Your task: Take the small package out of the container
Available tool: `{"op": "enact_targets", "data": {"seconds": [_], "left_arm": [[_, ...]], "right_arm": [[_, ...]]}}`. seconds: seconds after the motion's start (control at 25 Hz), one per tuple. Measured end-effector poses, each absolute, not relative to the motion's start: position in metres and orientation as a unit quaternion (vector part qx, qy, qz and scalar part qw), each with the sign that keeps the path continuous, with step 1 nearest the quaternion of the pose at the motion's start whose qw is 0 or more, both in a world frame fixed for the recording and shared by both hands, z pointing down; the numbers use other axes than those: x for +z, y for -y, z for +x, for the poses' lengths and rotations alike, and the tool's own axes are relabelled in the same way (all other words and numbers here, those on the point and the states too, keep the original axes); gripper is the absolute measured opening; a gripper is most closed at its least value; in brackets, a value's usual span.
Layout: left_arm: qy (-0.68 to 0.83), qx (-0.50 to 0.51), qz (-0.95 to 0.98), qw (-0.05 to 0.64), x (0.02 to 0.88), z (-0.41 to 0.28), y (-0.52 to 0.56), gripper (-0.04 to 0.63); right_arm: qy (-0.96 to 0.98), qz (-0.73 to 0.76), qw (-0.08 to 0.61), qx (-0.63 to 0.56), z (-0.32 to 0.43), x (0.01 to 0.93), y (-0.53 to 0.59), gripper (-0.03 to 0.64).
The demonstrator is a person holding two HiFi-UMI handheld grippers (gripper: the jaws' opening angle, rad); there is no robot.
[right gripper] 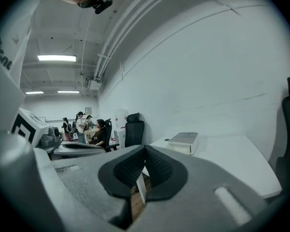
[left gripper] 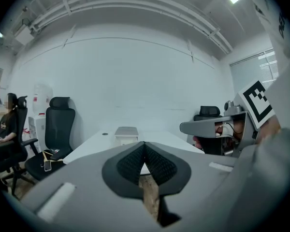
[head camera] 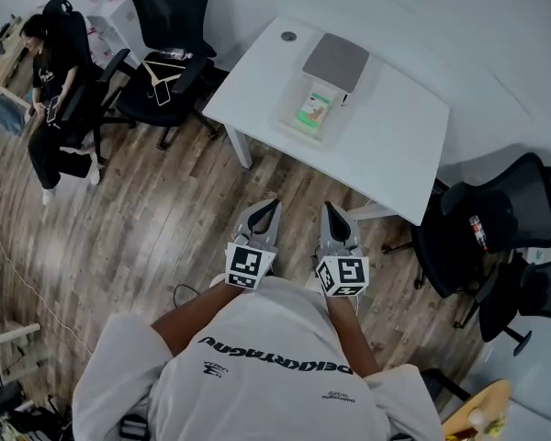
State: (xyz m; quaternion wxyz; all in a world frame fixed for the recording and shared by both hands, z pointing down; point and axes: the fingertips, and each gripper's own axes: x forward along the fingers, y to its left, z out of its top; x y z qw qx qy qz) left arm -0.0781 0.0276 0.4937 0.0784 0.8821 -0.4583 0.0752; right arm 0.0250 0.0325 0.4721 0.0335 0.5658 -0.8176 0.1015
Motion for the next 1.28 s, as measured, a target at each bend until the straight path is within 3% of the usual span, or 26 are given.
{"op": "enact_targets", "data": {"seconds": [1.28], "left_arm": [[0.452, 0.089, 0.882, 0.099, 0.511, -0.068, 0.06, -0.003]], "right_arm": [[0.794, 0.595, 0.042, 0.121, 0.04, 0.489, 0.043, -0.002]]}}
